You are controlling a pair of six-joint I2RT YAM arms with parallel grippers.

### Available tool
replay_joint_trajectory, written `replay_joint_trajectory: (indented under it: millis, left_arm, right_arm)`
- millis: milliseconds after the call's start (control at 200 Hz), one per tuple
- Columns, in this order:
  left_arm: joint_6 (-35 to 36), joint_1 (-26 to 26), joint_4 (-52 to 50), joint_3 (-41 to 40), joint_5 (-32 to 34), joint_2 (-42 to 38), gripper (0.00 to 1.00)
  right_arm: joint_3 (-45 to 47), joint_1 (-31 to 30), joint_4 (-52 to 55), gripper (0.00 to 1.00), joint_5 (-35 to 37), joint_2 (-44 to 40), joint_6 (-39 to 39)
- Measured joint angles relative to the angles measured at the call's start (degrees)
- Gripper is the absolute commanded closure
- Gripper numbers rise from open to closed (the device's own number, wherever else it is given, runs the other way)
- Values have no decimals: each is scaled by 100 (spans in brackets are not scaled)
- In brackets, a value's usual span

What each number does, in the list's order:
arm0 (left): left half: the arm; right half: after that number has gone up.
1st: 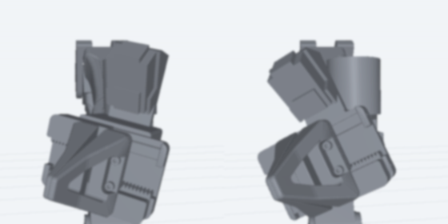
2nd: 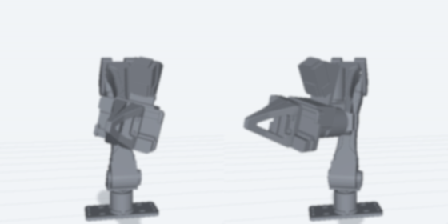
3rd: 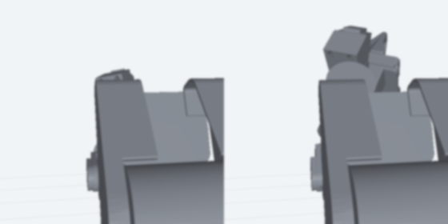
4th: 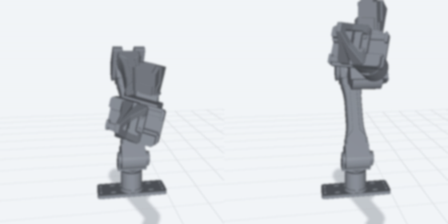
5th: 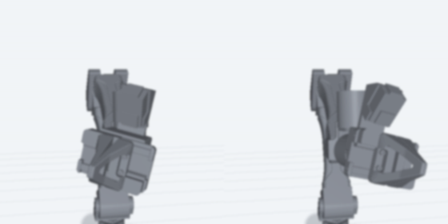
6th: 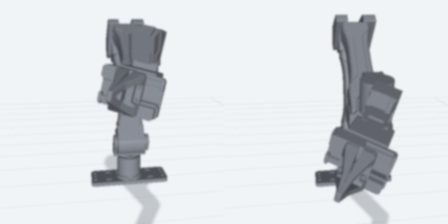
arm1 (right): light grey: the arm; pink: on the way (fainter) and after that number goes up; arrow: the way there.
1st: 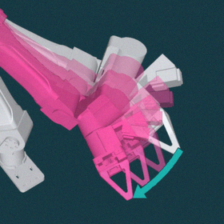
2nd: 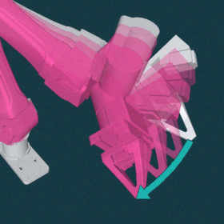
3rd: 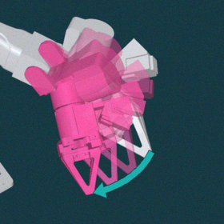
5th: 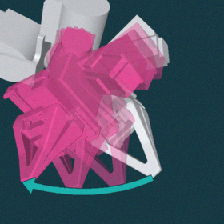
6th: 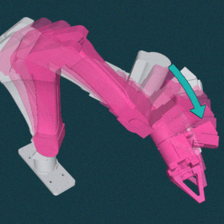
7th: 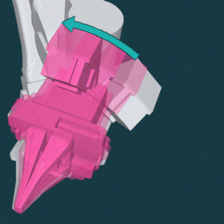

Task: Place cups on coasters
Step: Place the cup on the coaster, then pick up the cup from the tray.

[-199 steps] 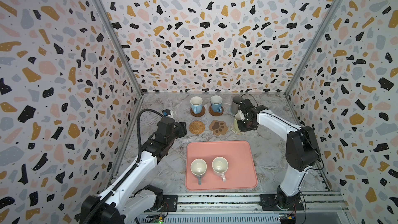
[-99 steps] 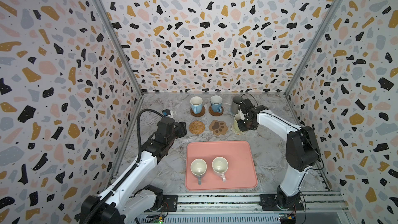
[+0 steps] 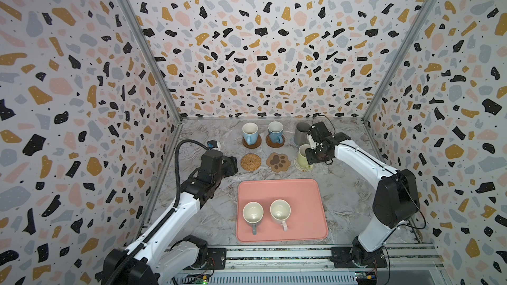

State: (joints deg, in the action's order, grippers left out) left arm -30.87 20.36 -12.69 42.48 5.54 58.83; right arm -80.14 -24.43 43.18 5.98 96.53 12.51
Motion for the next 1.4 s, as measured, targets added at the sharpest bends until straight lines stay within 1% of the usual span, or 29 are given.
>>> replay_joint_trajectory:
  millis: [180,446,651,751,816,866,1016,1126,1276,1402]
  left_arm:
    - [13,0,-136,31,35,-7,32]
    - [61,0,-527,227,98,-70,32]
    - [173,37,-1154,533,105,-503,33]
    - [160,236,-1488,662,144,-796,34]
    - [125,553,-1744,739,254,-942,34]
    - [63,892,-1989,824,402,-1010,34]
    - [-376,2153,-2590,1060,780,-1097,36]
    - [-916,3180,-2879,1082,1051,-1121,36]
    - [-1790,4782,-3158,1082,1414,-876,36]
    - [-2457,5801,-3390,1104,1641,-520,36]
  right_arm:
    - [37,48,175,40,46,-398,35]
    - [37,85,291,39,90,-903,131]
    - [37,127,264,39,28,-975,151]
    - [83,151,197,39,-57,-1005,144]
    - [157,199,133,39,-127,-1036,133]
    - [214,249,96,39,-175,-1049,129]
    - [328,428,-4,38,-323,-1082,94]
    - [334,564,-85,38,-415,-1099,52]
    - [337,704,-186,38,-531,-1110,-9]
    - [352,785,-262,38,-614,-1110,-44]
